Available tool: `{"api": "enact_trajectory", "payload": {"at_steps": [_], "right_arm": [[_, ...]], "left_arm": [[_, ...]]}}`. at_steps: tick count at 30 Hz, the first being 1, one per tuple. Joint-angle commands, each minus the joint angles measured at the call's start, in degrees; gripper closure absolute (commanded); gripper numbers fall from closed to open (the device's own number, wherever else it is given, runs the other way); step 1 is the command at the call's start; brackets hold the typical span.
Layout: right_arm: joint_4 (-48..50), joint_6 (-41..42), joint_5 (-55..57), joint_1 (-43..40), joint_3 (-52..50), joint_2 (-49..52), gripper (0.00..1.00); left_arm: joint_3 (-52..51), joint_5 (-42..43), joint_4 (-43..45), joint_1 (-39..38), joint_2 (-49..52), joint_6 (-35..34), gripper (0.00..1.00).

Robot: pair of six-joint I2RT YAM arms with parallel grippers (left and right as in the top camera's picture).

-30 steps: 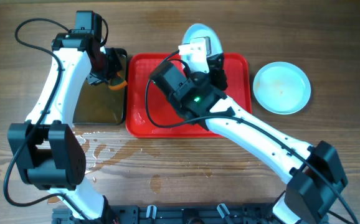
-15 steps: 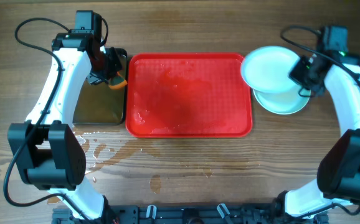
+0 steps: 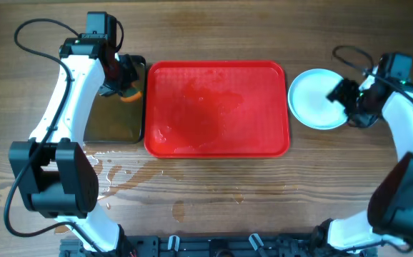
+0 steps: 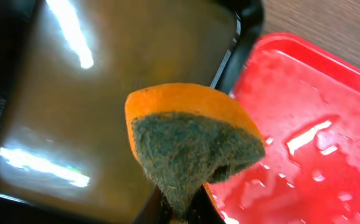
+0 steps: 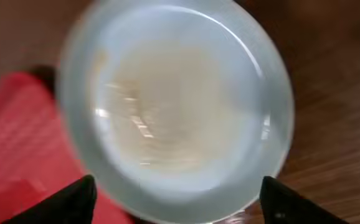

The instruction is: Clean dirty plates on tray and stack at the side

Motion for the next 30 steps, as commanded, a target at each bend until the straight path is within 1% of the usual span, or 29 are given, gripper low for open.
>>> {"api": "enact_trajectory", "payload": {"at_steps": [1,3,8,12,13,14,15,16,18,20,23,26,30], "right_arm": [[-0.90,-3.52,-5.75,0.61,2.58,-5.03,0.11],[-1.60,-4.07,-5.79,1.79,2.58,-5.55,0.11],[-1.68,-5.20,-5.73,6.67,2.56,-5.55,0.11],[-1.55,-5.20,-5.73,7.65,2.56,-5.55,0.11],[-1.68,-5.20,-5.75,7.65,2.56,-5.55,0.11],[-1.84,-5.18,-5.75,7.65,2.56,-5.55,0.11],[-1.84,-5.18,-5.77,7.65,2.56,-5.55,0.11],[-1.81,-5.18,-5.77,7.65,2.58,-5.55,0.11],[-1.86,-5.20,-6.01,7.65,2.58,-5.88,0.11],[-2.21,-5.20,-6.01,7.65,2.64,-7.67,0.11],[-3.13,-6.54,-5.99,7.65,4.90,-13.79,0.09],[-5.64,-9.07,-5.99,7.63,8.90,-19.85,0.07],[-6.12,-9.51,-5.99,7.63,9.92,-29.86,0.07]], "left_arm": [[0.07,-4.96,1.99,0.42,1.55,6.45,0.96],[0.07,-4.92,3.02,0.70,3.82,10.97,0.96],[0.07,-4.70,3.34,1.25,10.51,18.60,0.96],[0.07,-4.70,3.61,1.25,13.60,18.78,0.96],[0.07,-4.70,3.61,1.25,13.97,18.75,0.82],[0.07,-4.70,3.61,1.25,14.12,18.75,0.59],[0.07,-4.72,3.61,1.25,14.12,18.75,0.08],[0.09,-4.72,3.61,1.25,14.10,18.75,0.00],[0.09,-4.76,3.17,1.25,13.60,18.43,0.00],[1.11,-4.72,0.55,1.22,10.93,17.86,0.00],[6.12,-4.70,-6.12,0.55,1.84,17.86,0.00],[6.88,-4.72,-5.22,-0.17,-10.12,17.88,0.00],[6.88,-4.72,-5.31,-0.11,-17.59,17.90,0.00]]}}
